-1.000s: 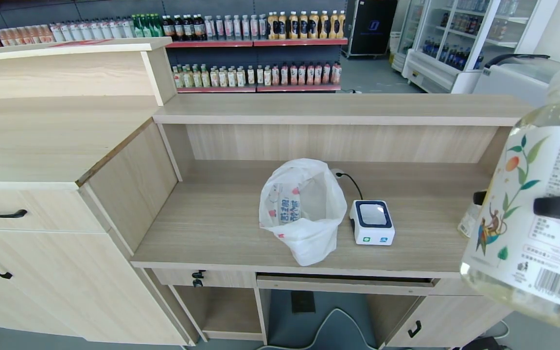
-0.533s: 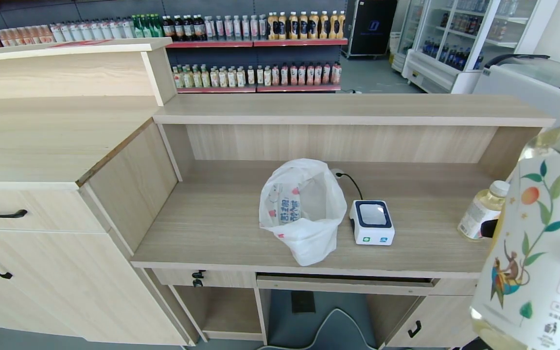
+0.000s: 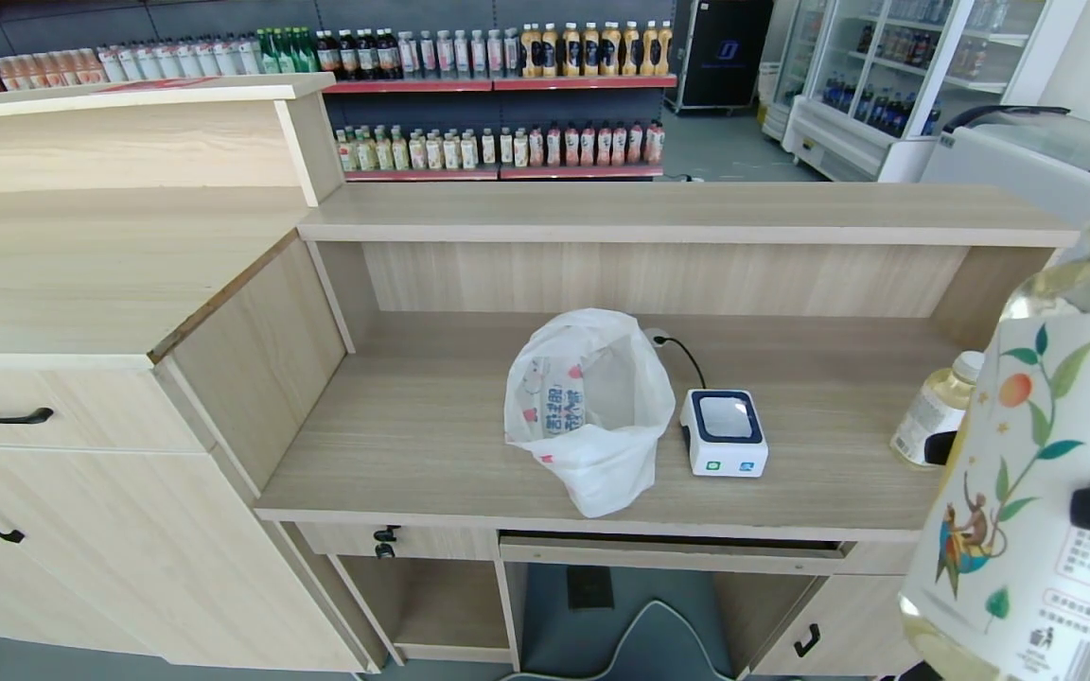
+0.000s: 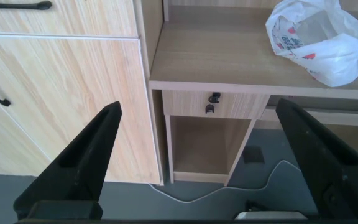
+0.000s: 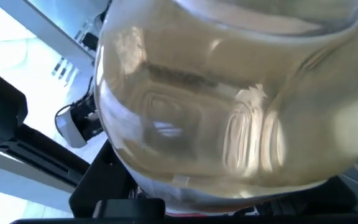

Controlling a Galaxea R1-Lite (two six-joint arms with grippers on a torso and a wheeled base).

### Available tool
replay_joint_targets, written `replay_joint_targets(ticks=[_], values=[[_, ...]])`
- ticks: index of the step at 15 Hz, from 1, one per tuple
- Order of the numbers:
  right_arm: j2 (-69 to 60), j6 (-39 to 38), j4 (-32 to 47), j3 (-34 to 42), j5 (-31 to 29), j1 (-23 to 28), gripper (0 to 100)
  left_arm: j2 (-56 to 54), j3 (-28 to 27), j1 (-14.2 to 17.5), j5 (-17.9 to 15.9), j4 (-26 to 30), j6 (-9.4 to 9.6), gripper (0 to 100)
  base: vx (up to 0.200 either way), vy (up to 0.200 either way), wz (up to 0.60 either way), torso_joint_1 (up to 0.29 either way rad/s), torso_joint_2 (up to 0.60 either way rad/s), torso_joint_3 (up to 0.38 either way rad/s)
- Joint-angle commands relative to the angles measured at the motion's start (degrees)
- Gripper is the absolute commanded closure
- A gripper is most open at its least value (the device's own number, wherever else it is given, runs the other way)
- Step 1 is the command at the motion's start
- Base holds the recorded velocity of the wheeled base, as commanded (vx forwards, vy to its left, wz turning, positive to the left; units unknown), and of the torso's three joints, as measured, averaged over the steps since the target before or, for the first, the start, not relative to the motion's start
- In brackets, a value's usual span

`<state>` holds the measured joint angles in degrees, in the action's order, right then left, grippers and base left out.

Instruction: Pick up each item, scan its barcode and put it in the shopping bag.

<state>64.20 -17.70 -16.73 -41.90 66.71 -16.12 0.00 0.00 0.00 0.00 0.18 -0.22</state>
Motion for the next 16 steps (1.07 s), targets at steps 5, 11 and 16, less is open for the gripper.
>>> replay_joint_targets(ticks=[5,11,16], values=[[14.3,24.1,-12.3,0.9,-44.2,4.3,100,0.0,0.0,0.0,0.0,0.0,-0.04,0,0.0,0.0,0.0,0.0,0.0,0.0],[24.0,56.3,-31.3,12.3,-51.0,21.7,100,0.0,0.0,0.0,0.0,0.0,-0.04,0,0.0,0.0,0.0,0.0,0.0,0.0],[26.2,69.6,-38.6,13.3,-50.9,27.0,100,0.0,0.0,0.0,0.0,0.0,-0.04,0,0.0,0.0,0.0,0.0,0.0,0.0]])
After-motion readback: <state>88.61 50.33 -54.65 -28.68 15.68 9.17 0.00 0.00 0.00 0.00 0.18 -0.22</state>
